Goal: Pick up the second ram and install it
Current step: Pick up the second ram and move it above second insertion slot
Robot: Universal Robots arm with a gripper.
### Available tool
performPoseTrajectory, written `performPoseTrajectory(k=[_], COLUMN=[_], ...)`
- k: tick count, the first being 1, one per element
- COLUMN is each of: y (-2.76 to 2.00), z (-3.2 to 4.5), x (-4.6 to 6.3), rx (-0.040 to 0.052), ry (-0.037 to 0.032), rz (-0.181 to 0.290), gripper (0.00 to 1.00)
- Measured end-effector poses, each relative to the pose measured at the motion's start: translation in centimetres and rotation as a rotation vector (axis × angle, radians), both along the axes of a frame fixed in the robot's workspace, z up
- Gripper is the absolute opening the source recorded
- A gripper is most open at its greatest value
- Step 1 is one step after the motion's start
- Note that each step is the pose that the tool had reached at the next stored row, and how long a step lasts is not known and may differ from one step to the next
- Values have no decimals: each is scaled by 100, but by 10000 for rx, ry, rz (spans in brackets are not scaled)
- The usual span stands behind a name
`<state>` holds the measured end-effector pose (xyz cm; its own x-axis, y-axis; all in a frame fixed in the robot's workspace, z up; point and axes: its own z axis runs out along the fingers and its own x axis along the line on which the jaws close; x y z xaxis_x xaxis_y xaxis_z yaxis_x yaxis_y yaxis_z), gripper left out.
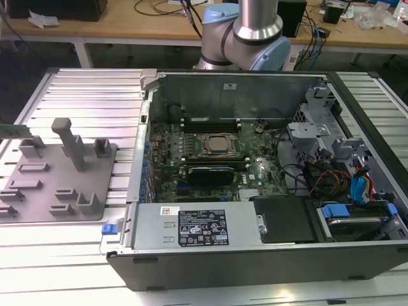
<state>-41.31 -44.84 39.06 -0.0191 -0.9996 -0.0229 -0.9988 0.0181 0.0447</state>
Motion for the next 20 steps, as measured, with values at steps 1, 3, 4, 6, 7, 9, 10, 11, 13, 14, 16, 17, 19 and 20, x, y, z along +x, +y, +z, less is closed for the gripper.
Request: performPoseTrajectory(k=[1,3,4,6,7,9,10,11,13,14,16,17,19,20], y=[0,0,0,0,0,0,0,0,0,0,0,0,-1,0], z=[36,139,186,275,397,500,586,623,717,729,731,733,731,731], x=[0,0,0,0,0,0,0,0,0,0,1,6,26,52], rx=[0,0,0,0,0,0,0,1,0,1,0,-2,0,0], ry=[0,0,0,0,0,0,0,-2,0,-1,0,3,0,0], rz=[0,0,0,1,1,0,0,1,1,0,1,1,2,1], gripper=[9,9,9,9,9,9,9,9,9,9,9,9,9,9])
